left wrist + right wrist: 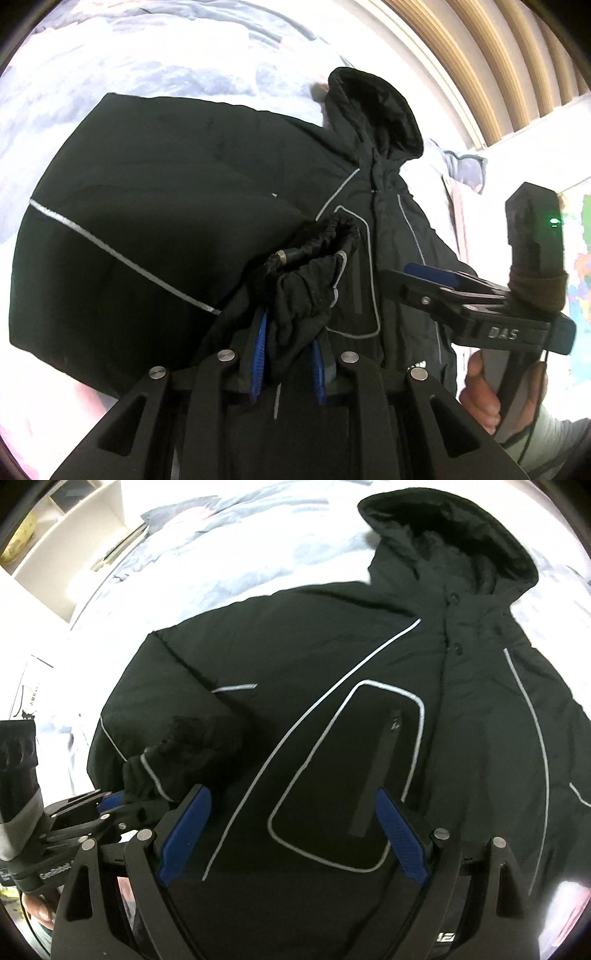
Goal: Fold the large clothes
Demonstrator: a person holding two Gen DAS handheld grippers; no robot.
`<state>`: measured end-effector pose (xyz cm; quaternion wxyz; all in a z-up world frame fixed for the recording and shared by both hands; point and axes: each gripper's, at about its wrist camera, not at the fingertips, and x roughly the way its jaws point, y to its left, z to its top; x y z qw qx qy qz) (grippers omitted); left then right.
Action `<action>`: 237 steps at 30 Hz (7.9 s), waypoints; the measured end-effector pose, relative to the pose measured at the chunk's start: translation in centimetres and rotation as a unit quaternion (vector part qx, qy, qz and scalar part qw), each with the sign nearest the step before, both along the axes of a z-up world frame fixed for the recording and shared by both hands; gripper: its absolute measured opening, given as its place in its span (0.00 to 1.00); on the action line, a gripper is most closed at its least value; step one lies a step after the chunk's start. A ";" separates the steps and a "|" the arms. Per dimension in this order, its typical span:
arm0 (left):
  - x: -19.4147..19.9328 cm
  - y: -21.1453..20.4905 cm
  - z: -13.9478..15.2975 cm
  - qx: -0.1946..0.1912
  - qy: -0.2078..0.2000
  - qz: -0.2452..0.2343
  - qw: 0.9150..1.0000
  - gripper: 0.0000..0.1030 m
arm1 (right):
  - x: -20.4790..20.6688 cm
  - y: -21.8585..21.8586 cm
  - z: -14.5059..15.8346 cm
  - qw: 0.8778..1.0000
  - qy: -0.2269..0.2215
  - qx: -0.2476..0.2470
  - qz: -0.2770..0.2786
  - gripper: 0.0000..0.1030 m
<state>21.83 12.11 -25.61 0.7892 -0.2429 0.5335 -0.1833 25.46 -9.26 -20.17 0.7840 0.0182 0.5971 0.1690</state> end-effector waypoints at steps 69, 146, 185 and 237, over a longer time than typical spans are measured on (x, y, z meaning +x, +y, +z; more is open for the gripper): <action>11.6 -20.0 -4.1 0.299 0.003 -0.110 0.948 0.83 | -3.9 -34.5 -2.0 0.962 0.026 0.003 -0.271 0.48; 5.2 -24.3 6.3 0.252 -0.089 -0.128 0.955 0.85 | -7.4 -33.6 10.5 0.957 -0.186 -0.006 -0.224 0.22; 13.1 -27.6 -2.0 0.135 -0.016 -0.163 0.977 0.26 | -7.0 -29.4 1.7 0.981 -0.064 -0.024 -0.182 0.63; 9.9 -15.6 -0.9 0.232 -0.019 -0.088 0.969 0.62 | 3.8 -25.0 -5.1 0.980 0.009 -0.118 -0.158 0.84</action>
